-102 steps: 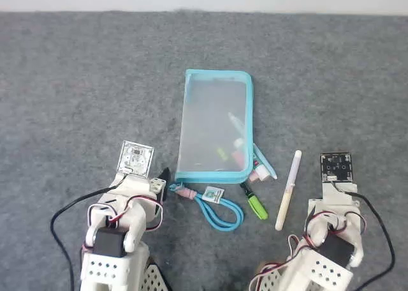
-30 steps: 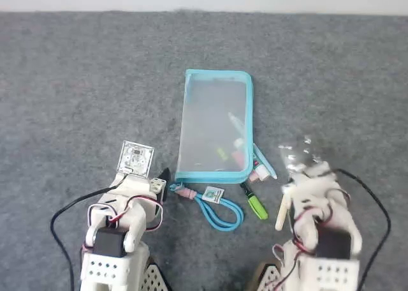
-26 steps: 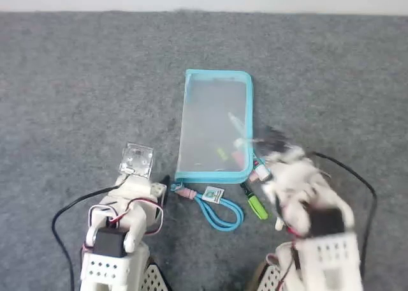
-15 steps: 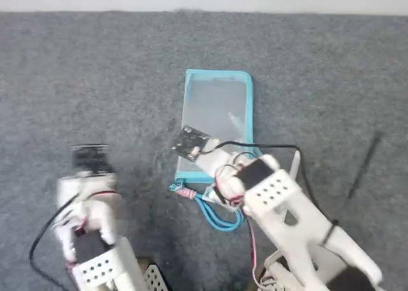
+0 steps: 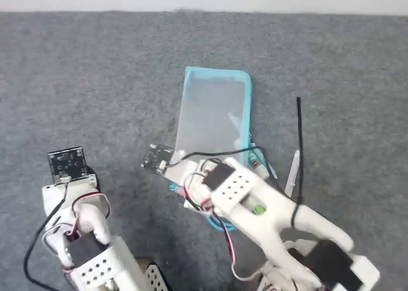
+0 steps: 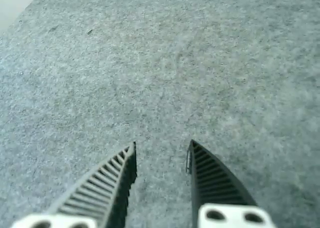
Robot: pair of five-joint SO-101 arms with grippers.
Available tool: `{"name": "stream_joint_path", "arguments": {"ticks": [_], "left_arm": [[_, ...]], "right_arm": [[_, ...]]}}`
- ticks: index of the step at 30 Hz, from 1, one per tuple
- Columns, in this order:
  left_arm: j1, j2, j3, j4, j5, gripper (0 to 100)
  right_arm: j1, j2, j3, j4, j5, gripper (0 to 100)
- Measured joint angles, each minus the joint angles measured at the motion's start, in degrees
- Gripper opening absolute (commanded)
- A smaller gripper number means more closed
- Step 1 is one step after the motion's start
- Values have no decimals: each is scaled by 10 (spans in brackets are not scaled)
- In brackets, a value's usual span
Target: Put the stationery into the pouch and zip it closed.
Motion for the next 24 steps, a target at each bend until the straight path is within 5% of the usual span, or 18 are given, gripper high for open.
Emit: {"name": "stream_joint_path", "arguments": {"ticks": [8,21,24], "left_arm": [[0,0,0,0,0,156],[16,0,0,0,0,156],[17,0,0,0,0,156]], "right_arm": [[-64,22,-32,0,0,275],[-66,139,-82,-39,-3,270],[-50,163,-112,-23,-2,183]]}}
